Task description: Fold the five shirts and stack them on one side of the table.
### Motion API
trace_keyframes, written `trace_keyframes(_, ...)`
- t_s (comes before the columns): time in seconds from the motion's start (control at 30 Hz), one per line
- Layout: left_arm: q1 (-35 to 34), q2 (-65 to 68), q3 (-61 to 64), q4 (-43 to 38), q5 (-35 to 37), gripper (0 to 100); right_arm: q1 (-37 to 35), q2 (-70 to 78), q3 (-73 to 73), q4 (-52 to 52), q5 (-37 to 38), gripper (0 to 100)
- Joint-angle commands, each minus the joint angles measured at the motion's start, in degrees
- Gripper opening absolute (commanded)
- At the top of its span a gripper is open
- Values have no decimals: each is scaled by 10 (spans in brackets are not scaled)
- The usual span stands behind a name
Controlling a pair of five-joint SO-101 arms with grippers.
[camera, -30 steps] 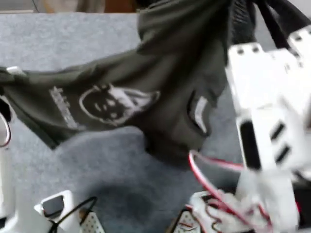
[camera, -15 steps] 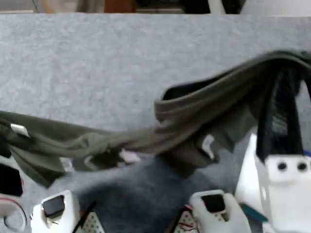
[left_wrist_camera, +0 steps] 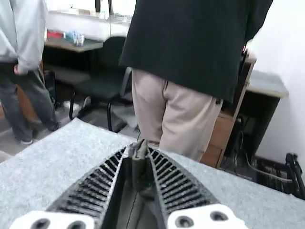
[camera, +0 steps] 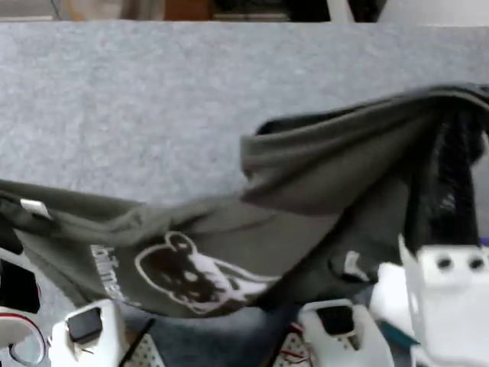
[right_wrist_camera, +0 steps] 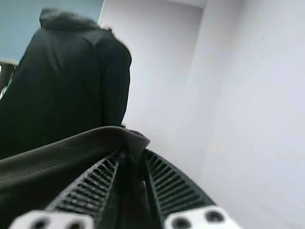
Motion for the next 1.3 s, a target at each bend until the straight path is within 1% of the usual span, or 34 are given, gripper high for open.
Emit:
trace_keyframes(0.0, 0, 3, 14, 0, -4, 19, 7, 1, 7, -17, 4, 4)
trace_keyframes(0.83, 1, -2, 11, 0, -4, 19, 7, -2, 5, -17, 4, 4)
trace_keyframes(1.07, 1, 4, 33, -4, -2, 19, 7, 1, 30, -17, 5, 4)
trace_keyframes(1.13, 1, 2, 84, -37, -2, 19, 7, 1, 60, -18, 5, 4)
trace_keyframes(1.2, 1, 0, 155, -98, -1, 19, 7, 2, 109, -40, 5, 4)
trace_keyframes(1.27, 0, -2, 244, -174, -1, 19, 7, -2, 180, -88, 5, 4)
